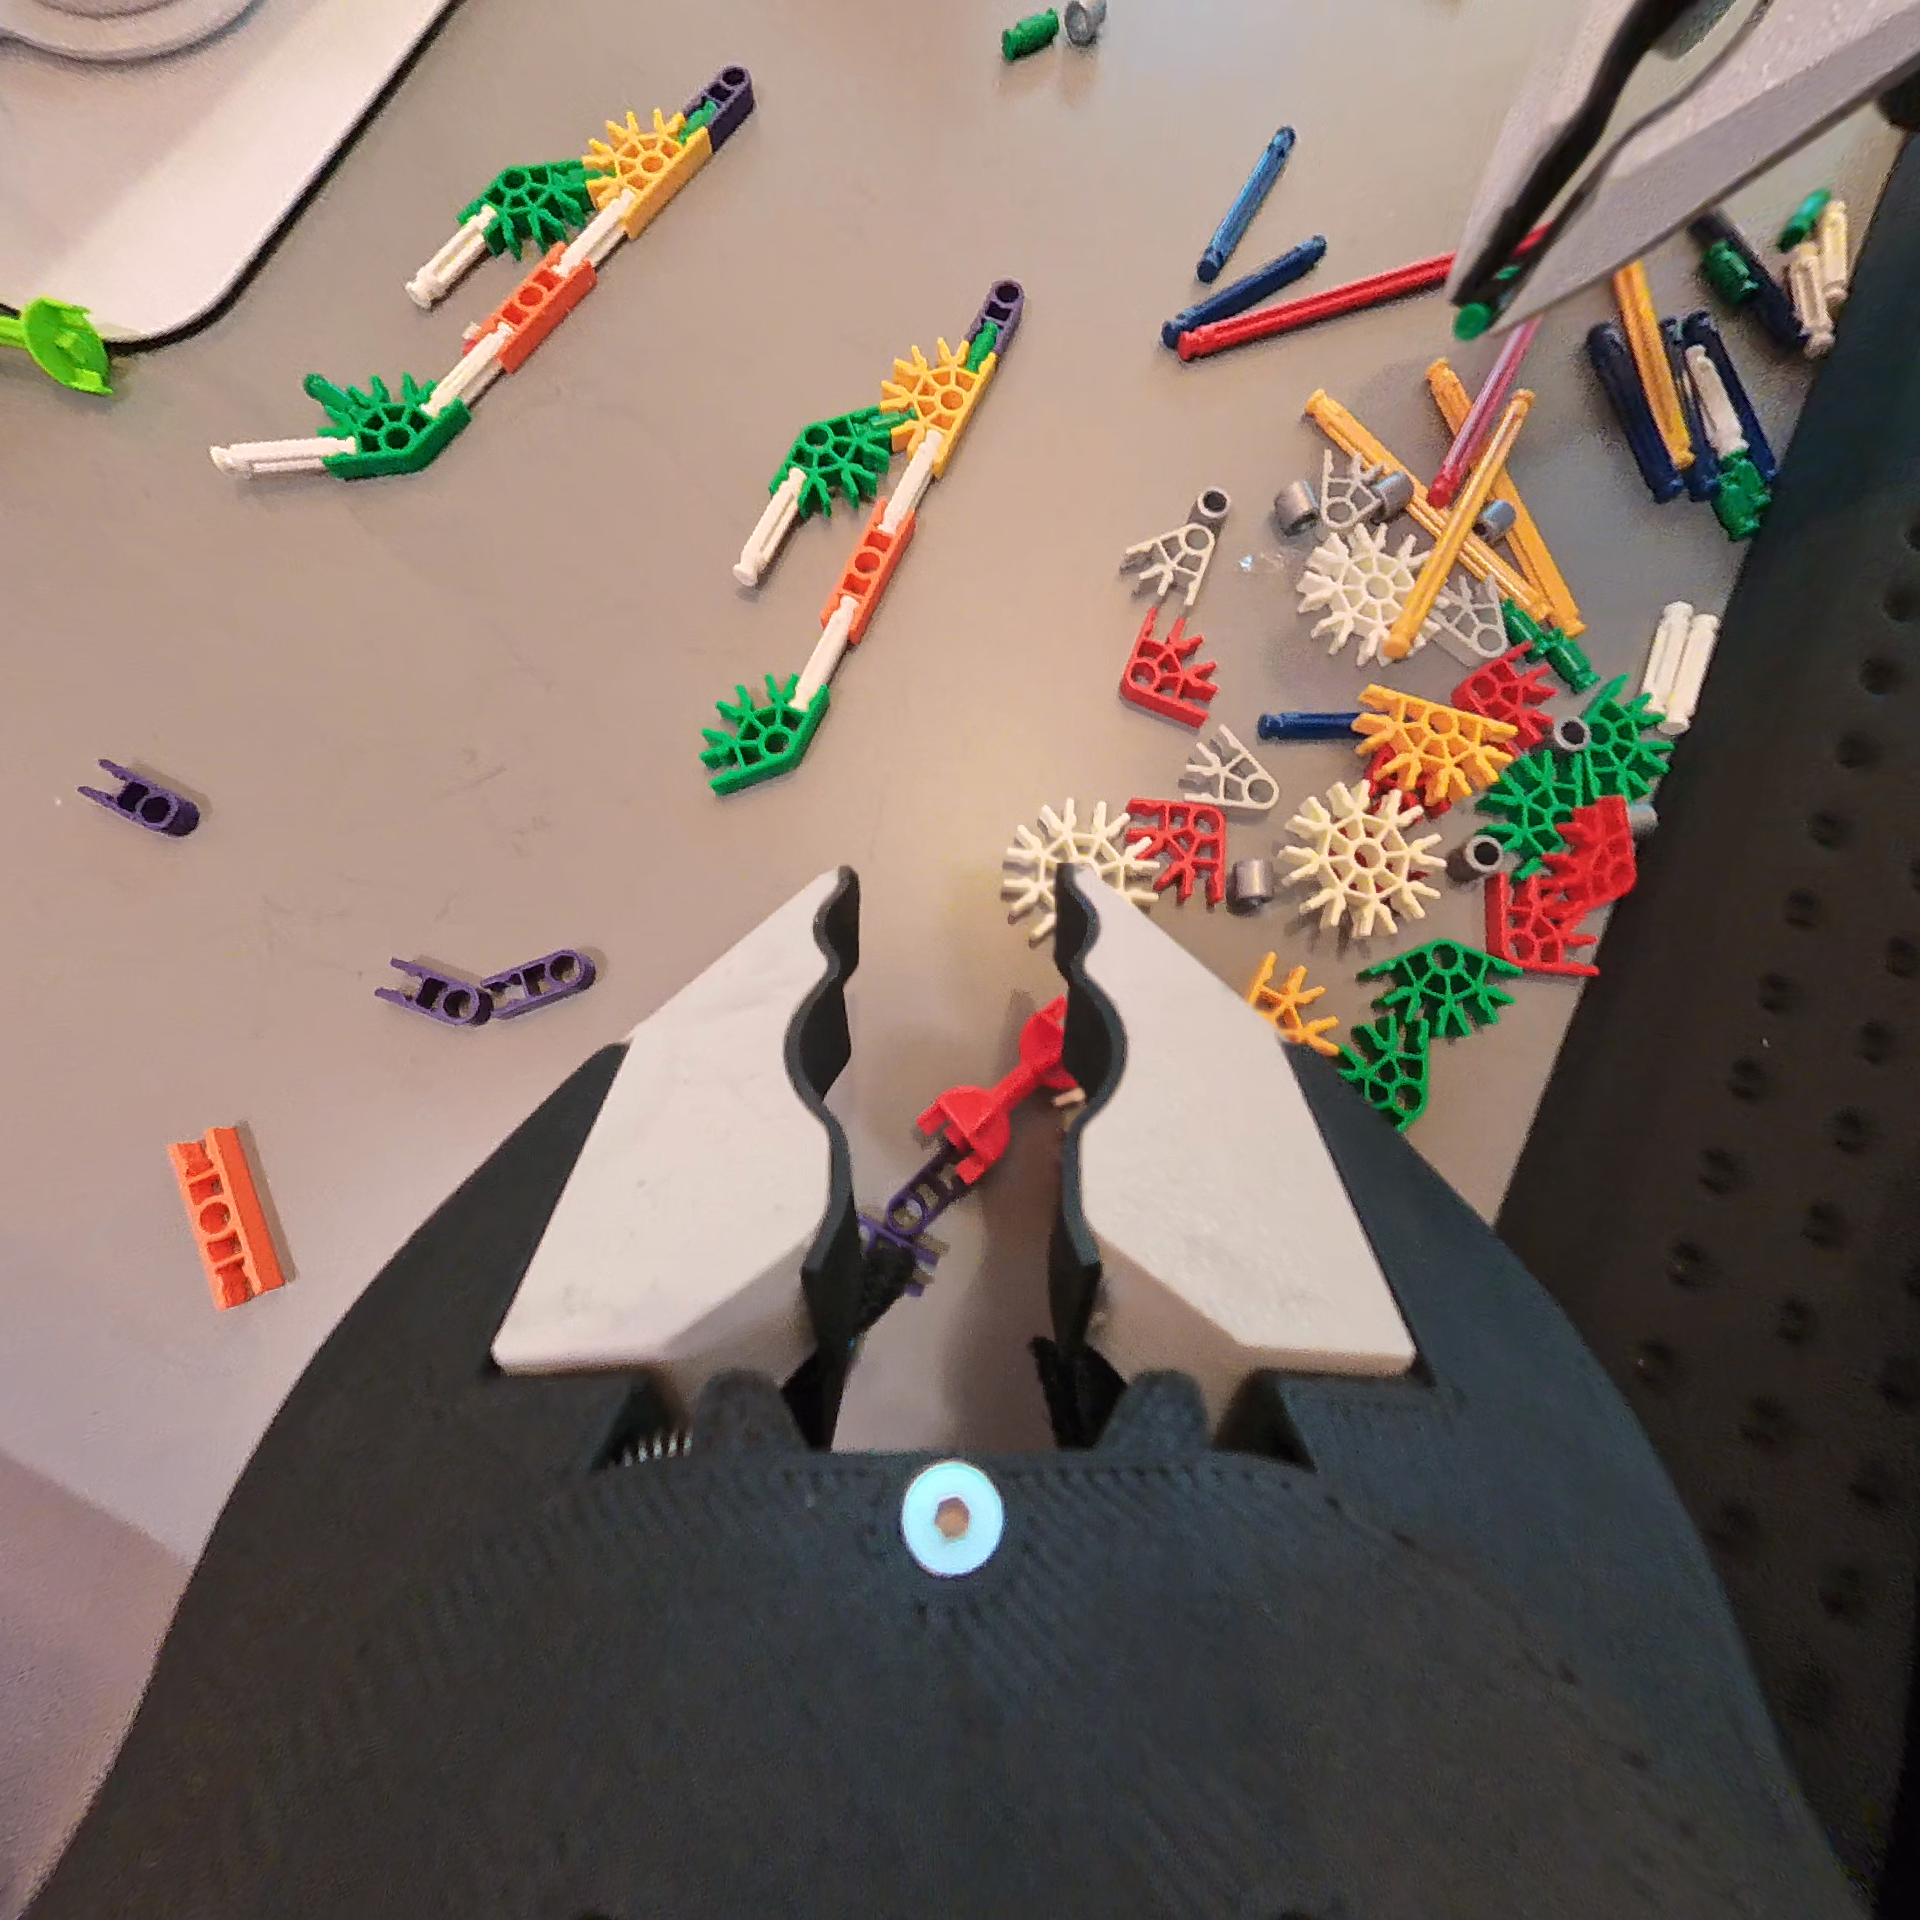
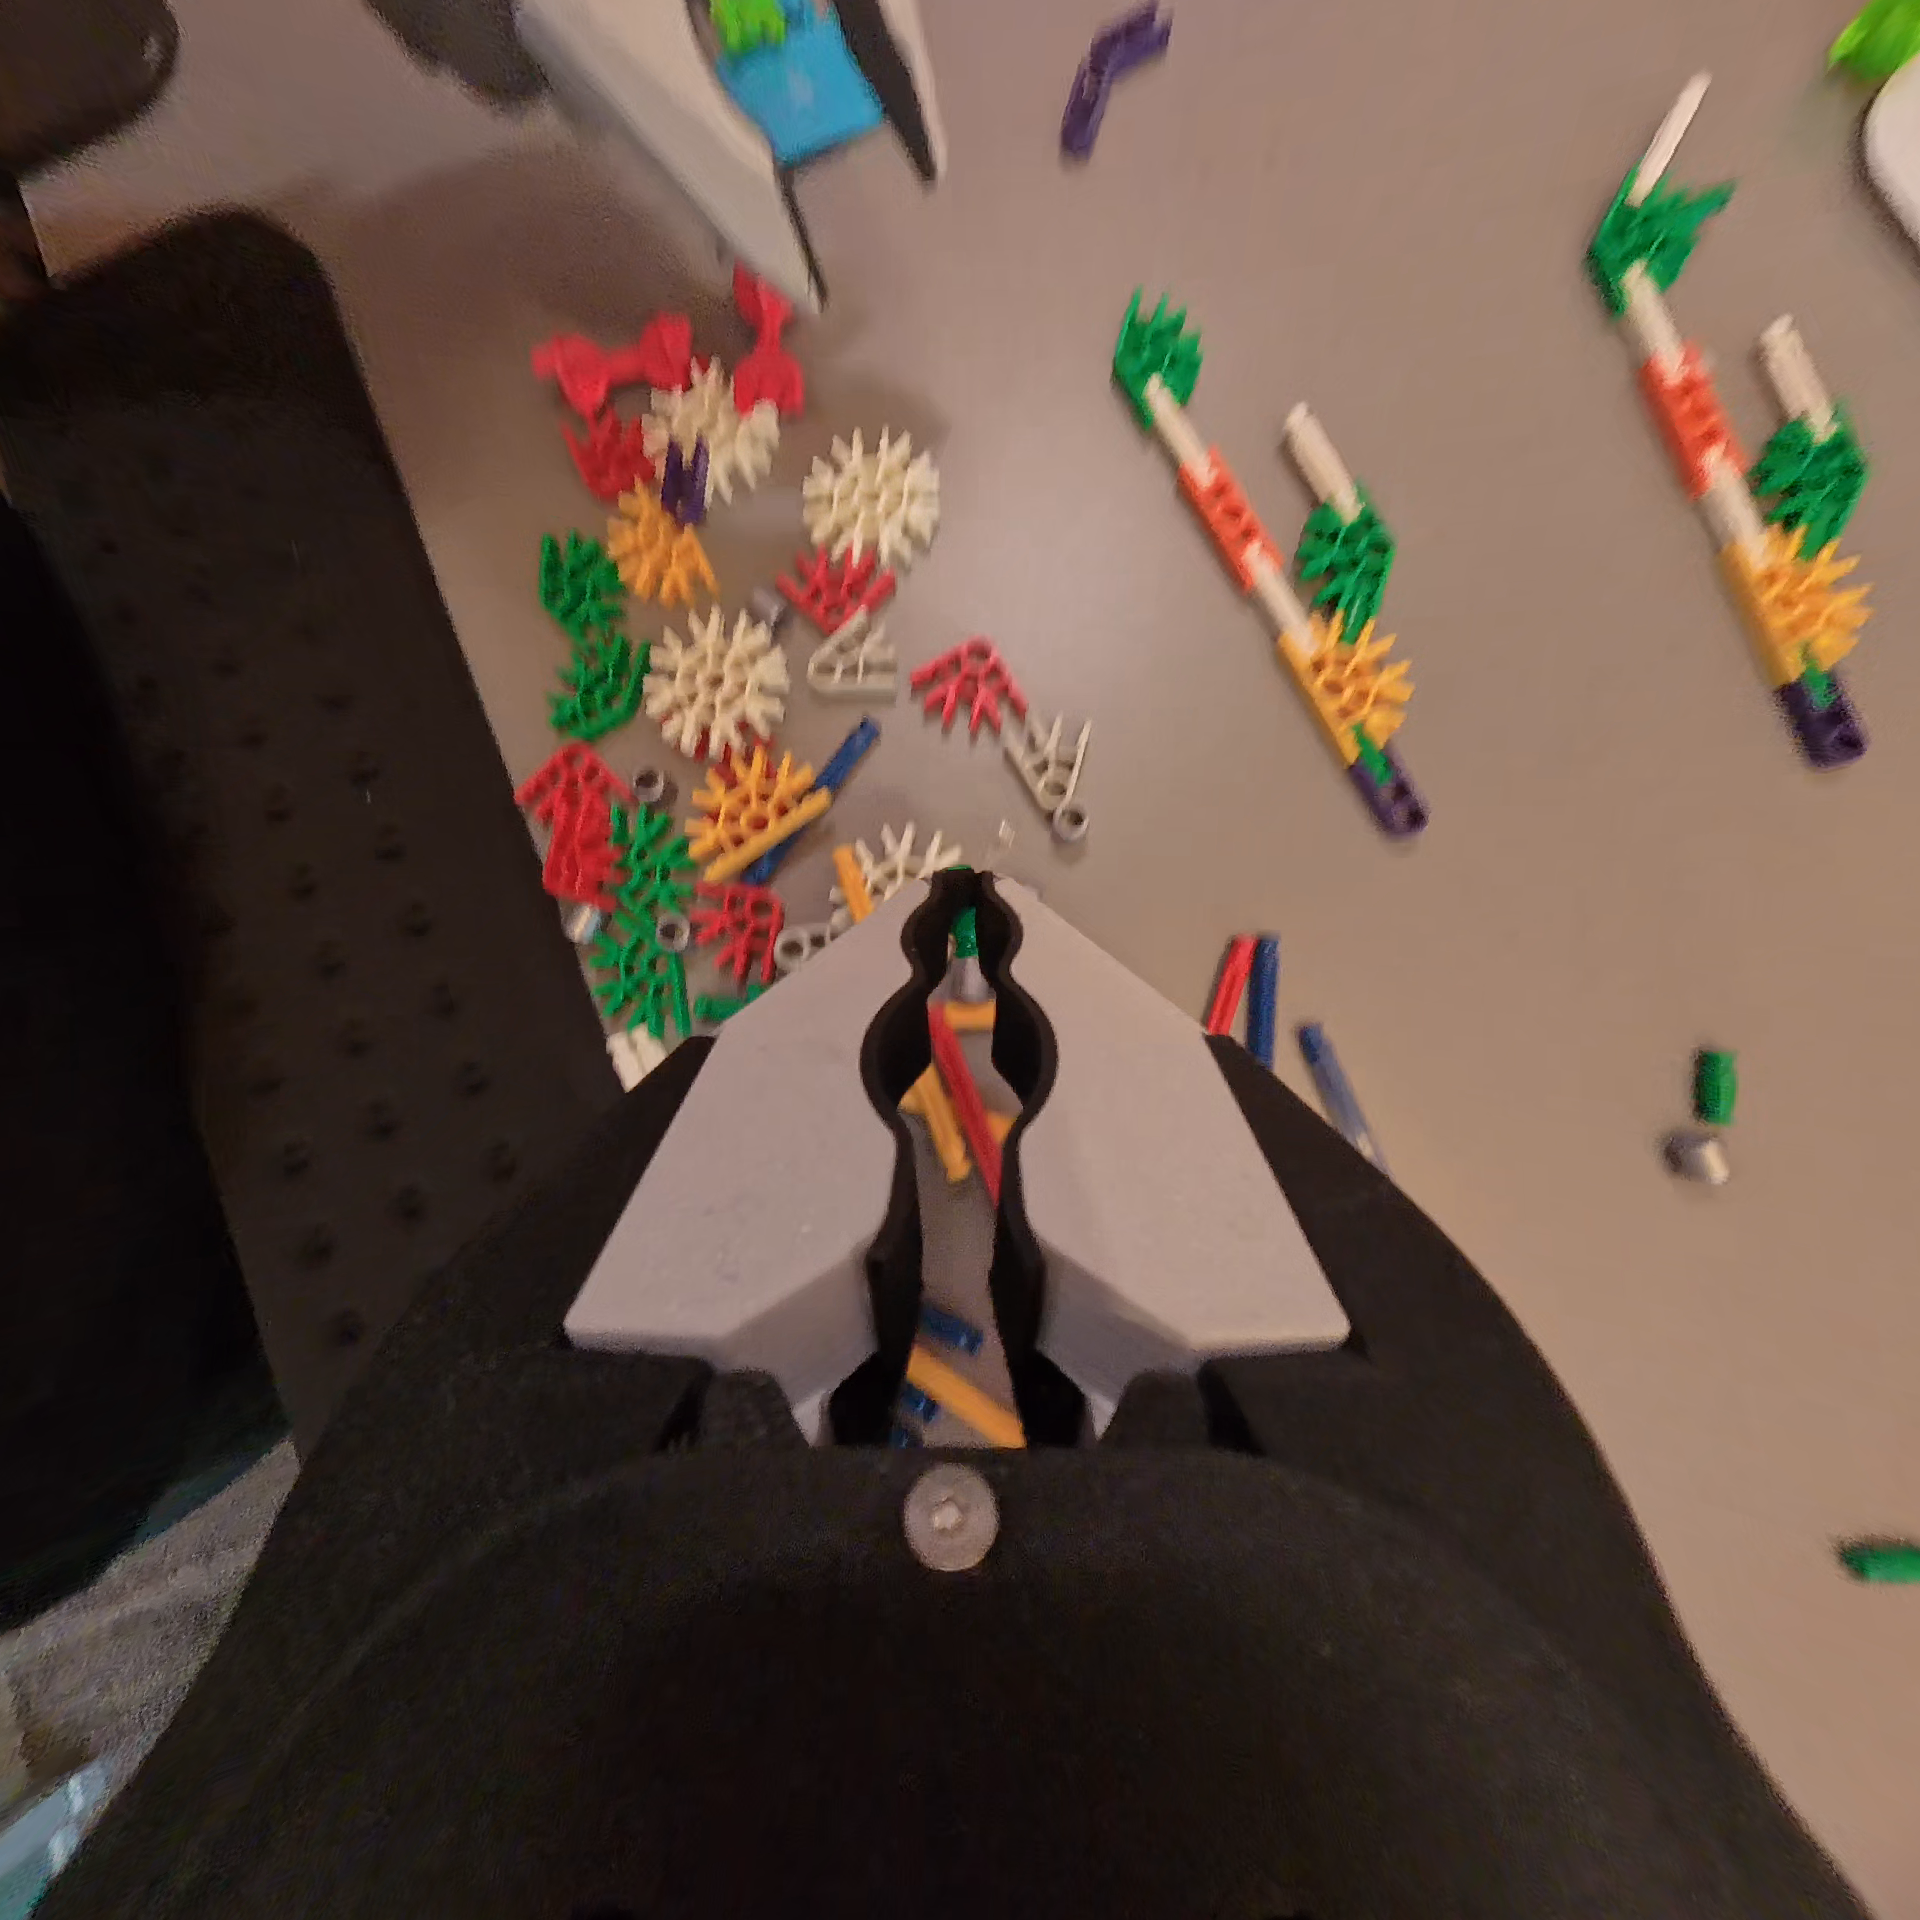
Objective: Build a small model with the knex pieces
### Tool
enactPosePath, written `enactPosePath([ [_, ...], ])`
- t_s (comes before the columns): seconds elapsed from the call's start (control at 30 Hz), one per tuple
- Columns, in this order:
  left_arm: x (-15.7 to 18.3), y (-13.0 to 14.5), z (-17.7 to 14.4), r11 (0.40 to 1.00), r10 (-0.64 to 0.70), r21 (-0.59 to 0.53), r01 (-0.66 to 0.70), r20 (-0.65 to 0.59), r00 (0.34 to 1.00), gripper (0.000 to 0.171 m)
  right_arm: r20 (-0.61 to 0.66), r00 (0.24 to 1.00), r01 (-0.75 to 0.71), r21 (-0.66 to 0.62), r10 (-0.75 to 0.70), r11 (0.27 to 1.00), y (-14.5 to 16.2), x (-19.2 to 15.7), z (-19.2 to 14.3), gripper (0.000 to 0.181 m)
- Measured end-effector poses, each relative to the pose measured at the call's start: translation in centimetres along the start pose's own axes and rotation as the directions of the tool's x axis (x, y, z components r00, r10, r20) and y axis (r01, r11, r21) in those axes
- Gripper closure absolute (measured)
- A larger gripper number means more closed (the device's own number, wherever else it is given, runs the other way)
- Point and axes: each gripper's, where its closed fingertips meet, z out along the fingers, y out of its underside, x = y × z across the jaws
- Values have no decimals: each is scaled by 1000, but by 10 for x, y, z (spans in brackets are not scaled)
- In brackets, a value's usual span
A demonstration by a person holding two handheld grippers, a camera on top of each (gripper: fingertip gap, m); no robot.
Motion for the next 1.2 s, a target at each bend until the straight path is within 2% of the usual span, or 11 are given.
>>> enactPosePath([
  [0.17, -2, -20, 3, 996, -8, 89, 4, 50, 999, 137, 150, 979, -169, 233, 136, 958, -72, 15, 11, 179],
  [0.23, 3, -36, 0, 988, 18, 150, -29, 73, 997, 139, 286, 930, -324, 343, 230, 882, -102, 18, 10, 180],
  [0.3, 12, -54, -4, 974, 23, 221, -39, 75, 997, 140, 440, 848, -486, 422, 296, 765, -127, 19, 2, 180],
  [0.4, 18, -79, -13, 944, -1, 329, -33, 105, 995, 141, 593, 734, -644, 453, 331, 616, -145, 21, -3, 179],
  [0.5, 21, -99, -23, 899, -99, 432, 63, 62, 993, 142, 703, 632, -750, 448, 327, 487, -153, 21, -9, 180],
  [0.63, 18, -114, -32, 821, -237, 519, 239, -71, 969, 147, 749, 587, -789, 446, 306, 422, -155, 15, -9, 179],
  [0.77, 18, -118, -35, 760, -303, 529, 377, -226, 926, 167, 750, 594, -787, 466, 291, 405, -156, 6, -9, 179],
  [0.93, 24, -108, -33, 753, -324, 484, 446, -317, 891, 169, 692, 651, -739, 487, 311, 465, -149, 0, -4, 179],
  [1.1, 18, -99, -33, 808, -306, 455, 375, -220, 926, 169, 544, 766, -631, 530, 342, 567, -147, 1, -1, 181],
  [1.2, 14, -94, -33, 842, -275, 440, 313, -150, 950, 169, 402, 849, -522, 532, 343, 667, -145, -1, 4, 181],
])
